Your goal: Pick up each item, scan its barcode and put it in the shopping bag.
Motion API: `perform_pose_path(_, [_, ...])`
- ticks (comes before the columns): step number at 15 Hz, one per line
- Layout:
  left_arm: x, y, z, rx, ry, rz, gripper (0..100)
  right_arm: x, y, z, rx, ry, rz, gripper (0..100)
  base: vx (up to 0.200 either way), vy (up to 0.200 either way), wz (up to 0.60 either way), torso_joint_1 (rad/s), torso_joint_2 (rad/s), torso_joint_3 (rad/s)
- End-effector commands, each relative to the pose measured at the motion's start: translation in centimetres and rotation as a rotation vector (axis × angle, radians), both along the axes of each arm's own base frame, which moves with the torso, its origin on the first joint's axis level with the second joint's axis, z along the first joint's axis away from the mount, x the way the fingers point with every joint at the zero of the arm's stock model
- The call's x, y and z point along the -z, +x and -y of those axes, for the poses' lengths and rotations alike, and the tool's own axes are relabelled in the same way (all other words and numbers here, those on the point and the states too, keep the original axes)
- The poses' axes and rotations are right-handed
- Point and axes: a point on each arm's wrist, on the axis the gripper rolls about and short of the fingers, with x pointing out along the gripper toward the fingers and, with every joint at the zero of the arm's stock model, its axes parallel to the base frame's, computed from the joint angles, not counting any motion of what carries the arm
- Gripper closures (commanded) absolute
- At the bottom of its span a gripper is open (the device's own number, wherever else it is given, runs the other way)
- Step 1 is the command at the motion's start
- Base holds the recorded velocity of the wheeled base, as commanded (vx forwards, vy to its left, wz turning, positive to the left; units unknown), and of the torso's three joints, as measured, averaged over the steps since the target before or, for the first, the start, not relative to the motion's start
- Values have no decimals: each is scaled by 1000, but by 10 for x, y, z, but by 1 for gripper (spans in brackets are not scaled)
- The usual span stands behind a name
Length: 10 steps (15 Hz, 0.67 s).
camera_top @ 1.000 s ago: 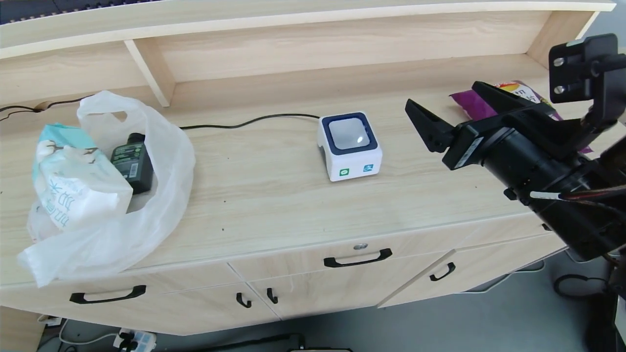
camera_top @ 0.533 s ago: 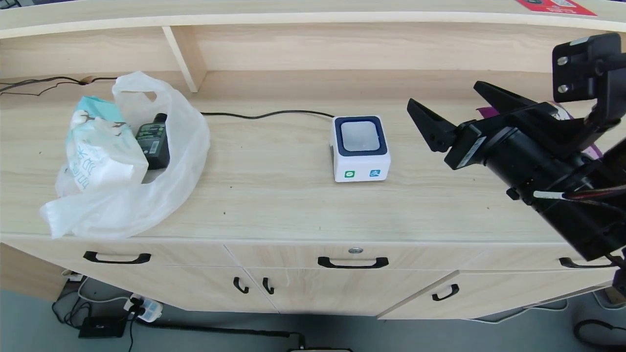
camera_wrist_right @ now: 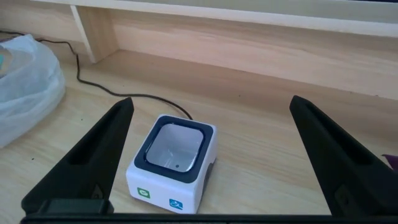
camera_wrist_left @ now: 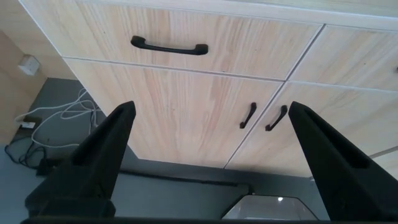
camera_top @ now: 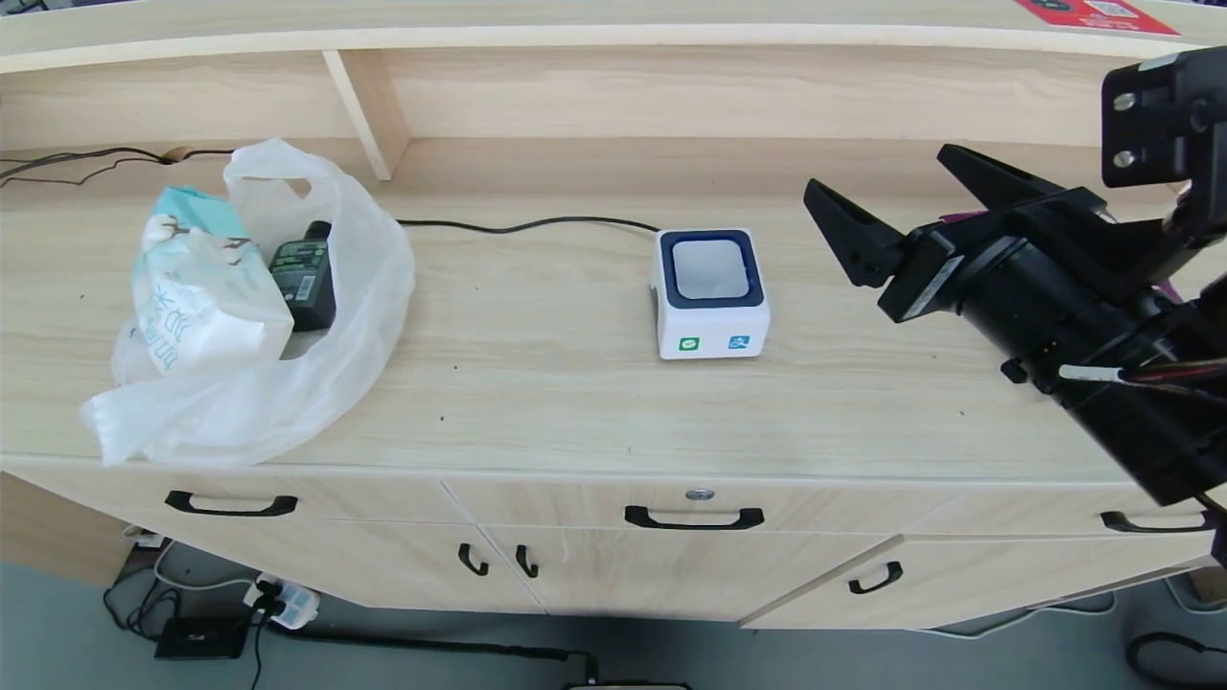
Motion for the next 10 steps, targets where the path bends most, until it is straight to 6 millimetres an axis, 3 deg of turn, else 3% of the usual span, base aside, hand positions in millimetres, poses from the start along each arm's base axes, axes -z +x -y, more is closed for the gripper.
perform_pose_path(1, [0,0,0,-1,0,1,0,-4,1,-1,-1,8,13,0,0,0,0,0,0,0])
perform_pose_path(10, [0,0,0,0,0,1,0,-16,0,9,62,10,53,0,0,0,0,0,0,0])
